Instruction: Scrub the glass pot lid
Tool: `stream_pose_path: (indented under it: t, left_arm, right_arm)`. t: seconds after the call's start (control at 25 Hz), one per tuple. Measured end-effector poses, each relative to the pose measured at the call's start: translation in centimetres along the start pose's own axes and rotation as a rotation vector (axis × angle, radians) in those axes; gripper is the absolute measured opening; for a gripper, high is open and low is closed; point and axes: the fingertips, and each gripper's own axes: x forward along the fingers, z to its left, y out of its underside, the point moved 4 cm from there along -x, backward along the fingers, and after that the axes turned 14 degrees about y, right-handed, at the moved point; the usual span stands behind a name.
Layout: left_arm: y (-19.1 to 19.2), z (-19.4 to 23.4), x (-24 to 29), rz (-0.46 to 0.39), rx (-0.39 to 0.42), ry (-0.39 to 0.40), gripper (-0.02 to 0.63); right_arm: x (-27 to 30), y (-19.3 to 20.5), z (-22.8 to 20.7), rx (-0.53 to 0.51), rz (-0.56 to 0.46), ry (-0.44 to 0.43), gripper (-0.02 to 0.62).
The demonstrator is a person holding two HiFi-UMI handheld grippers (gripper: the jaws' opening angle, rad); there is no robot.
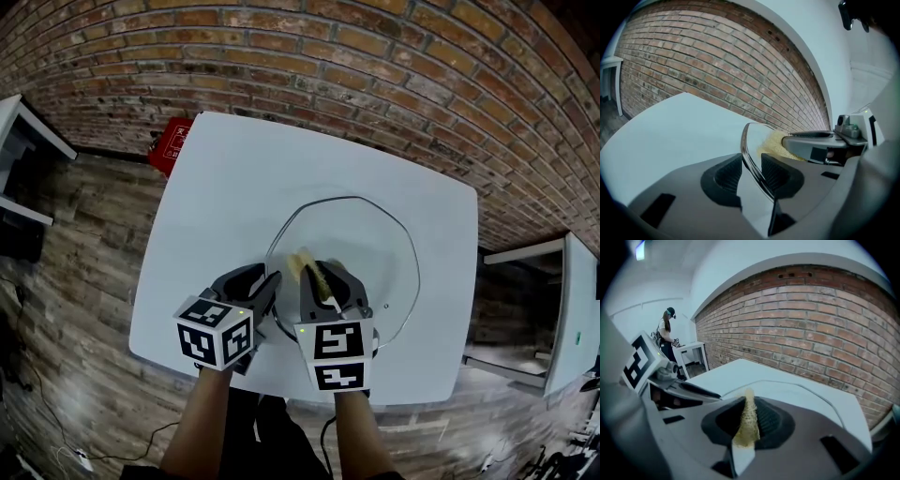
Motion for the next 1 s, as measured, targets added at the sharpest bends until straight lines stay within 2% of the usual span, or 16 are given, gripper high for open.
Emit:
stream_pose_path:
  t: [0.32,0.6,0.68,0.8,0.92,1.0]
  left_arm:
    - [0.0,0.1,-0.1,0.003,0.001,0.002,0.132]
    - [0.2,-0.1,-0.1,0.006,0.002,0.010,0.133]
    - [0.2,-0.1,-0.1,0.006,0.002,0.011,0.133]
    - [0.1,-0.1,-0.1,0.005,0.000,0.012,0.133]
    - [0.2,0.1,-0.2,0.004,-0.003,0.011,0.132]
    - [0.1,0.1,-0.1,0.004,-0.001,0.010,0.132]
  right_arm:
    - [-0.1,3.1,-6.5,-0.029,0.090,0.166,0.058]
    - [-1.3,5.4,-12.9,0.006,0.152,0.340,0.058]
    - [-1.9,5.2,-13.9,0.025,0.143,0.367,0.058]
    - [-3.4,3.0,-12.6,0.041,0.062,0.321,0.058]
    - [-4.6,1.1,-7.8,0.066,-0.005,0.175,0.058]
    - [-4.8,0.7,-4.1,0.041,-0.019,0.077,0.058]
